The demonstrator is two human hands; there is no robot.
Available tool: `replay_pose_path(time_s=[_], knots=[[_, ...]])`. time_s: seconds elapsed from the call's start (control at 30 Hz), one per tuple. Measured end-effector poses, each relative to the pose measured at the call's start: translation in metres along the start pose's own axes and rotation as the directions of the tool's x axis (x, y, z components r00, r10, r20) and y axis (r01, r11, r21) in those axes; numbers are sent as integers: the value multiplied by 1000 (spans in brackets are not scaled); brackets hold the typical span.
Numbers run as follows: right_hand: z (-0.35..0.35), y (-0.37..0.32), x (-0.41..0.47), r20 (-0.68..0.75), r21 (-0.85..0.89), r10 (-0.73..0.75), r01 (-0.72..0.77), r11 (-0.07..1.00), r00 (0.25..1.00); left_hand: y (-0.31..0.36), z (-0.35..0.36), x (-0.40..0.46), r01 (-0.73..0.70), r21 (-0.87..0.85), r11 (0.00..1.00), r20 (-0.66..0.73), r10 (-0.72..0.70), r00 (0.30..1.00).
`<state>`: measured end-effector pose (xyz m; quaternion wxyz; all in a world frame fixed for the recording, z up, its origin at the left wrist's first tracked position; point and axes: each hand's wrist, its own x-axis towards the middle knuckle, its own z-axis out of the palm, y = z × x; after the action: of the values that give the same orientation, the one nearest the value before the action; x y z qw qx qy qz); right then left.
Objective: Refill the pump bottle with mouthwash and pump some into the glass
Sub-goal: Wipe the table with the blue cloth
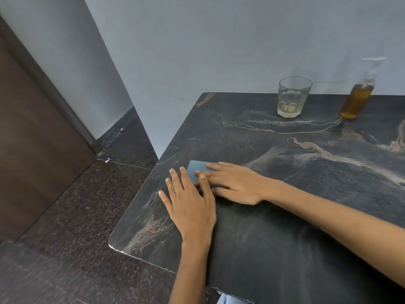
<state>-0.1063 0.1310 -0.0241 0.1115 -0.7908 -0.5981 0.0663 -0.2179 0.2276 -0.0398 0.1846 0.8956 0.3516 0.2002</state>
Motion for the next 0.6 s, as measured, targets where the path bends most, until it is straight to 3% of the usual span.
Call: replay_pose_path(time_s=[0.2,0.4,0.47,0.6], knots=[[-31,77,-46,-44,56,275,-273,961,960,-1,1,-1,4,-29,1000,11,-4,1000],[-39,119,62,-55,-12,592,-593,805,804,0,-1,-3,9,-2,1000,34,-9,999],[-32,104,104,-64,-31,608,-610,792,792,1,-2,-4,3,9,1000,35,-3,999],[-13,50,144,-29,-48,430,-431,901,902,3,-3,-5,-35,66,997,41,32,999]])
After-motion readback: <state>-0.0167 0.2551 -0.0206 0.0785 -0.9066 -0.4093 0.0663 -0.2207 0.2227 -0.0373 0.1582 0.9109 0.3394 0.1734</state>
